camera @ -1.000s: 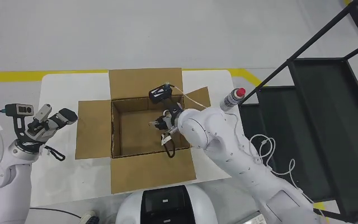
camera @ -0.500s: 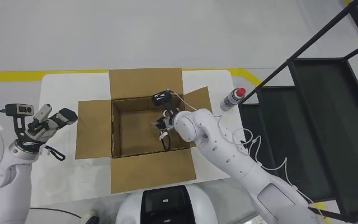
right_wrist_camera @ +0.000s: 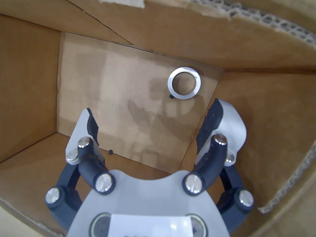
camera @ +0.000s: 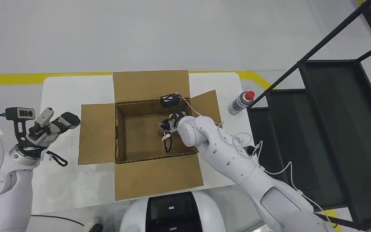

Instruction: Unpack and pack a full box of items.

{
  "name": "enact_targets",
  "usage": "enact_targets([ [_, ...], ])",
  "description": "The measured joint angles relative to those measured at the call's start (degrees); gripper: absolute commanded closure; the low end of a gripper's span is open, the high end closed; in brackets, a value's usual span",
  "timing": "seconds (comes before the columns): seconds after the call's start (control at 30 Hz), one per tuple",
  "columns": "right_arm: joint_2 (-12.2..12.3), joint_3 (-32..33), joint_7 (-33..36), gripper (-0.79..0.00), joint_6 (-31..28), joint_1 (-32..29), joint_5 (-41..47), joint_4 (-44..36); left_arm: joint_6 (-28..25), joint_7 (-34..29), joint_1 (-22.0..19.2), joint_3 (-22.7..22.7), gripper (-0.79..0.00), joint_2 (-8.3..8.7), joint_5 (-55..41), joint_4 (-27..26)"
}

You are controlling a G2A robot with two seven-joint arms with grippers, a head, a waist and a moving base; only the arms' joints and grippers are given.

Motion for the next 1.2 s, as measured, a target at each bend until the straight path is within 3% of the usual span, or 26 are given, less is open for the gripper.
enact_targets([
  [0.43,0.02,0.01,0.07,-0.785,-0.06,-0.02,-0.06,-0.07,0.0,0.0,0.0,0.0,-0.785,0.0,0.0,0.0],
  [0.87,-0.43,-0.55,-8.46,-0.785,2.23,-5.61,-3.41,-3.32,0.0,0.0,0.0,0.0,-0.785,0.0,0.0,0.0],
  [0.9,-0.56,-0.55,-8.41,-0.76,2.82,-5.62,-3.26,-3.35,0.0,0.0,0.0,0.0,-0.785,0.0,0.0,0.0],
  [0.97,-0.86,-0.65,-8.3,-0.526,4.45,-5.4,-3.41,-3.33,0.0,0.0,0.0,0.0,-0.785,0.0,0.0,0.0],
  [1.0,-1.01,-0.79,-8.15,-0.505,5.11,-5.25,-3.52,-3.28,0.0,0.0,0.0,0.0,-0.785,0.0,0.0,0.0],
  [1.03,-1.17,-0.9,-7.93,-0.416,5.75,-5.04,-3.58,-3.17,0.0,0.0,0.0,0.0,-0.785,0.0,0.0,0.0],
  [1.2,-2.18,-1.72,-7.93,-0.372,10.17,-3.56,-4.81,-1.04,0.0,0.0,0.0,0.0,-0.785,0.0,0.0,0.0],
])
